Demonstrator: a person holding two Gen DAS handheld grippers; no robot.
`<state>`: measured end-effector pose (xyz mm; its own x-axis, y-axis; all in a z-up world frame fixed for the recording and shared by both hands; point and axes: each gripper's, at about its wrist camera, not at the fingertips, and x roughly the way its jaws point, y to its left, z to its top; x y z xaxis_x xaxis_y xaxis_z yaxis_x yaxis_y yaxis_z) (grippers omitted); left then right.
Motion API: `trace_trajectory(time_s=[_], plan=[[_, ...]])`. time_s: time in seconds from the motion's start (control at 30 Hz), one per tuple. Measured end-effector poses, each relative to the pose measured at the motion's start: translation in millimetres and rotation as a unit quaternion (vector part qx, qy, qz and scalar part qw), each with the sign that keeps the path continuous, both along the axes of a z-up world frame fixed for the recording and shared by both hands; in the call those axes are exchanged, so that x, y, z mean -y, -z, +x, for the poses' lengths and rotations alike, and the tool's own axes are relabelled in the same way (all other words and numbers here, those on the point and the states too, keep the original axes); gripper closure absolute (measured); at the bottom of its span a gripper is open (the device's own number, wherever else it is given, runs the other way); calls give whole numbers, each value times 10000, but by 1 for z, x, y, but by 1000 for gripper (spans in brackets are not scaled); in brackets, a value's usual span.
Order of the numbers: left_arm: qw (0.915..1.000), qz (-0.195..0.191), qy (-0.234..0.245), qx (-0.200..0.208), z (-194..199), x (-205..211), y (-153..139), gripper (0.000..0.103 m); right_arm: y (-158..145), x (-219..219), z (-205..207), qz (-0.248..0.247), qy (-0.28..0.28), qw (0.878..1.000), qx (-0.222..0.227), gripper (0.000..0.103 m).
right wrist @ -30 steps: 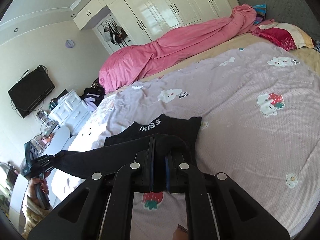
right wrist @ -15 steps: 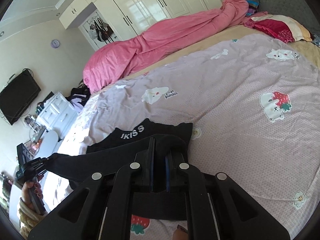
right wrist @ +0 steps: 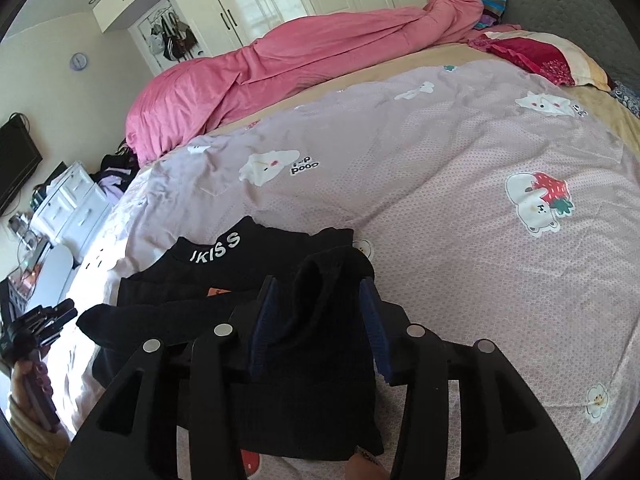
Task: Fold small clothes
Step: 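Lay the hem onto the shirt near the collar with both tools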
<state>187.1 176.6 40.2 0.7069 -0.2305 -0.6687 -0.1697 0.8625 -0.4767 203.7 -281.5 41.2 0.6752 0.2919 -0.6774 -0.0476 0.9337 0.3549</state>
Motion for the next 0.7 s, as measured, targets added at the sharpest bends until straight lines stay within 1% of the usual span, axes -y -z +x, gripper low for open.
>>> trace_trajectory(time_s=[0.13, 0.27, 0.3, 0.33, 0.37, 0.4, 0.43, 0.57, 0.7], plan=[[9995, 260, 143, 116, -13, 9, -9, 79, -7, 0, -11, -58, 18, 9998, 175, 61], [9978, 507, 398, 179, -28, 27, -10, 79, -12, -9, -25, -207, -147, 9992, 294, 61], [9970, 591, 458, 180, -32, 32, -9, 79, -13, -13, -29, -226, -238, 9990, 290, 63], [9964, 652, 506, 178, -36, 37, -7, 79, -13, -16, -32, -244, -312, 9988, 271, 66], [9959, 696, 553, 164, -40, 41, -5, 80, -12, -19, -34, -272, -386, 9986, 253, 72], [9951, 740, 647, 122, -44, 47, 0, 84, -12, -22, -37, -308, -462, 9982, 243, 75], [9943, 792, 709, 68, -46, 52, 4, 87, -11, -27, -39, -373, -556, 9975, 225, 75], [9900, 984, 1000, -161, -50, 72, 23, 88, -5, -46, -48, -618, -874, 9941, 200, 75], [9835, 1293, 1220, -350, -42, 90, 38, 88, 8, -65, -50, -651, -1126, 9915, 68, 75]])
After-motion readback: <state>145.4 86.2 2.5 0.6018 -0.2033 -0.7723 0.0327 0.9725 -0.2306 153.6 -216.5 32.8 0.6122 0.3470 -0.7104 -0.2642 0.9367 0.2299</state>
